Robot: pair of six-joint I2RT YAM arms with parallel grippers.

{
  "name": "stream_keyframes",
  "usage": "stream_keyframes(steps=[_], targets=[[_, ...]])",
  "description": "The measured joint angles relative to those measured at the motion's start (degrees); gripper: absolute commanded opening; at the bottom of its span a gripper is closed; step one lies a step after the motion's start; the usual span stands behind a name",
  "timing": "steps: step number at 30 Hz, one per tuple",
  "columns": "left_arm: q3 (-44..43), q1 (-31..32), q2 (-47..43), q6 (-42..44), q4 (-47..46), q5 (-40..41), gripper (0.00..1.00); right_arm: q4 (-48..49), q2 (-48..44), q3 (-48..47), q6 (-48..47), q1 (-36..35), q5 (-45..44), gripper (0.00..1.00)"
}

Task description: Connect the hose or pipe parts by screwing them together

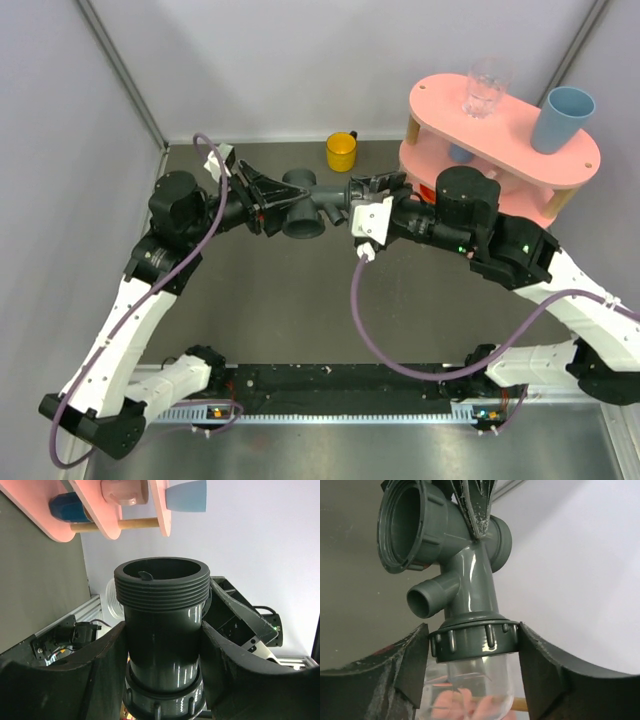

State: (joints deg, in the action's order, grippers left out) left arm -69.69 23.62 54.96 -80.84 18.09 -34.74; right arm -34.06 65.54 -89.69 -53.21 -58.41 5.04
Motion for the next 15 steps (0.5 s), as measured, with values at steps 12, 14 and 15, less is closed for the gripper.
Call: stream_keyframes(steps=[12, 14, 15], targets=[[-2.8, -0.3, 4.1, 4.8, 0.0, -2.5, 0.0, -1.5, 0.7, -0.5, 0.0, 0.1, -3.6, 0.15], [-2.7, -0.5, 4.2, 7.5, -0.6, -2.9, 0.0, -2.3, 1.3, -1.3, 1.2, 0.1, -3.9, 0.13], [-2.7, -0.5, 4.2, 8.7, -1.1, -3.0, 0.0, -2.7, 1.6, -1.9, 2.0, 0.2, -4.0, 0.12]])
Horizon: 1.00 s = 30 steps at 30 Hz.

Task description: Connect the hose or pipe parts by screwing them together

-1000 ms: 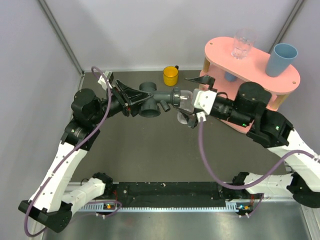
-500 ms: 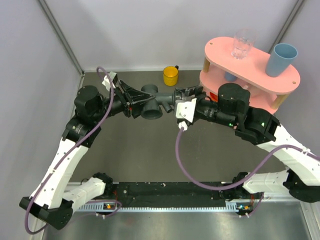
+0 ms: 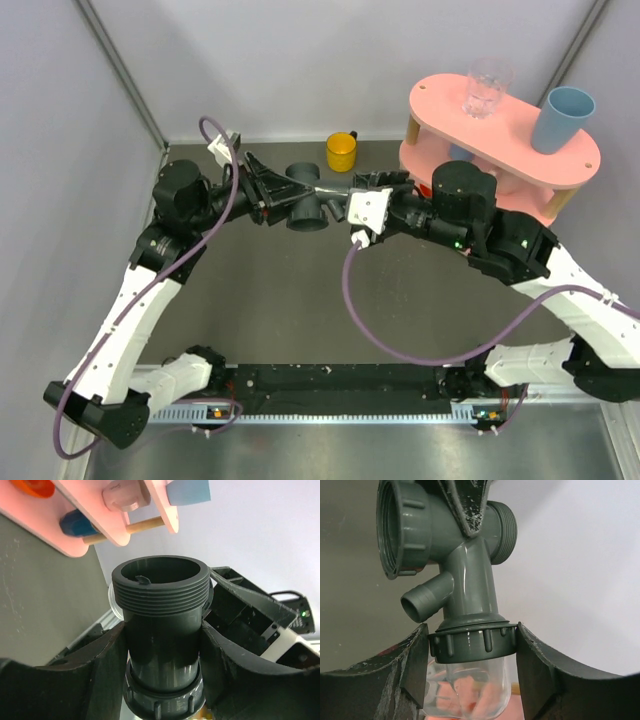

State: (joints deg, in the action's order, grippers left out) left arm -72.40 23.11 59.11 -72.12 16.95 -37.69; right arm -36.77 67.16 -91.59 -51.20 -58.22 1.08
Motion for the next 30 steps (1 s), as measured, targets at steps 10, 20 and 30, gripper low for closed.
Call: stream_keyframes(steps=[10, 20, 30], targets=[[7.5, -0.2, -4.0, 13.7, -13.8, -2.2, 0.0, -3.6, 1.8, -3.8, 6.6, 1.2, 3.3, 0.03], [13.1, -0.3, -6.5, 22.5, -26.3, -4.6, 0.0, -5.9, 2.8, -6.7, 13.6, 3.2, 8.5, 0.0], [15.9, -0.6, -8.1, 34.3, -33.8, -9.0, 0.0, -8.7, 4.3, -9.1, 25.3, 7.9, 18.8, 0.19]])
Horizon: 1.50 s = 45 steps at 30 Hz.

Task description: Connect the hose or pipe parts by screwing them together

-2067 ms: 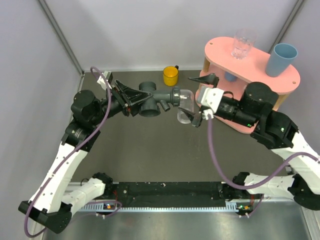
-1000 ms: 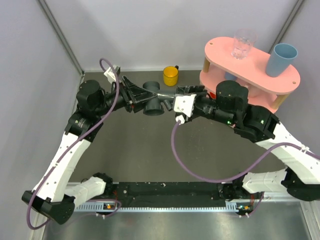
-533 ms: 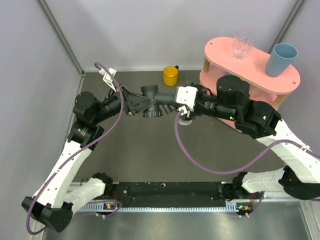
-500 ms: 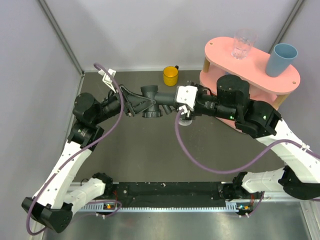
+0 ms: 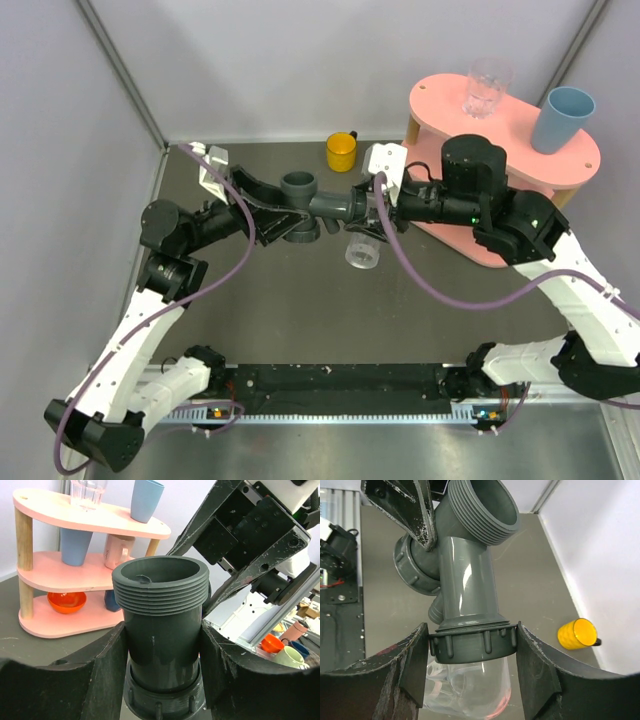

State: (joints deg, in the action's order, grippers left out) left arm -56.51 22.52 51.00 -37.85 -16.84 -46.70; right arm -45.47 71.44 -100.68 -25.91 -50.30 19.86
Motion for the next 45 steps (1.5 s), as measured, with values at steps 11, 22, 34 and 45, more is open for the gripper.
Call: stream_keyframes(steps=[11, 22, 34, 45], targets=[[-0.1, 0.9, 0.2, -8.5, 1.6, 3.3, 0.0, -1.4, -1.0, 0.6, 4.0, 0.7, 0.7, 0.99], [-9.1, 1.1, 0.5, -14.8, 20.3, 9.8, 0.0, -0.3, -4.9, 4.4, -1.0, 0.5, -2.3, 0.99], [-12.3, 1.2, 2.3, -15.7, 27.6, 10.7, 0.0, 0.1, -4.9, 4.2, -3.6, 0.2, -5.2, 0.99], [-15.9, 1.1, 5.9, -21.1, 30.2, 9.6, 0.0, 1.7, -3.6, 4.3, -12.7, -3.2, -9.7, 0.94]])
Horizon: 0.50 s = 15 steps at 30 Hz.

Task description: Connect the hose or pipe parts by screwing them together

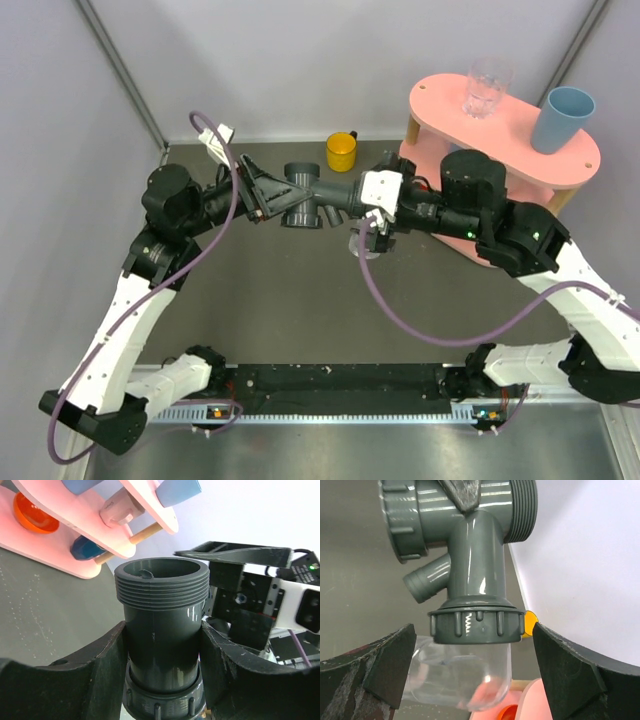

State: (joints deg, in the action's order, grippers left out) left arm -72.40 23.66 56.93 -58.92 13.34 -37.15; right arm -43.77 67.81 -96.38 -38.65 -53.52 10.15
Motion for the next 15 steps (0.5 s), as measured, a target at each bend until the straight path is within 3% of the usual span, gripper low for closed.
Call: stream_keyframes(steps=[2, 8, 14, 15], targets=[[-0.9, 0.0, 0.0, -0.8, 0.6, -0.5, 0.0, 0.2, 0.9, 0.0, -1.3, -0.1, -0.9, 0.91], [-3.2, 0.0, 1.0, -2.9, 1.1, -2.5, 0.0, 1.0, 2.0, 0.4, -3.5, -0.6, -2.3, 0.71], [-3.2, 0.0, 2.1, -3.1, 1.7, -4.1, 0.0, 1.6, 2.0, 0.4, -3.2, -0.7, -2.1, 0.69], [-3.2, 0.0, 2.3, -3.2, 1.7, -4.3, 0.0, 1.5, 2.0, 0.4, -3.1, -0.7, -2.1, 0.54]])
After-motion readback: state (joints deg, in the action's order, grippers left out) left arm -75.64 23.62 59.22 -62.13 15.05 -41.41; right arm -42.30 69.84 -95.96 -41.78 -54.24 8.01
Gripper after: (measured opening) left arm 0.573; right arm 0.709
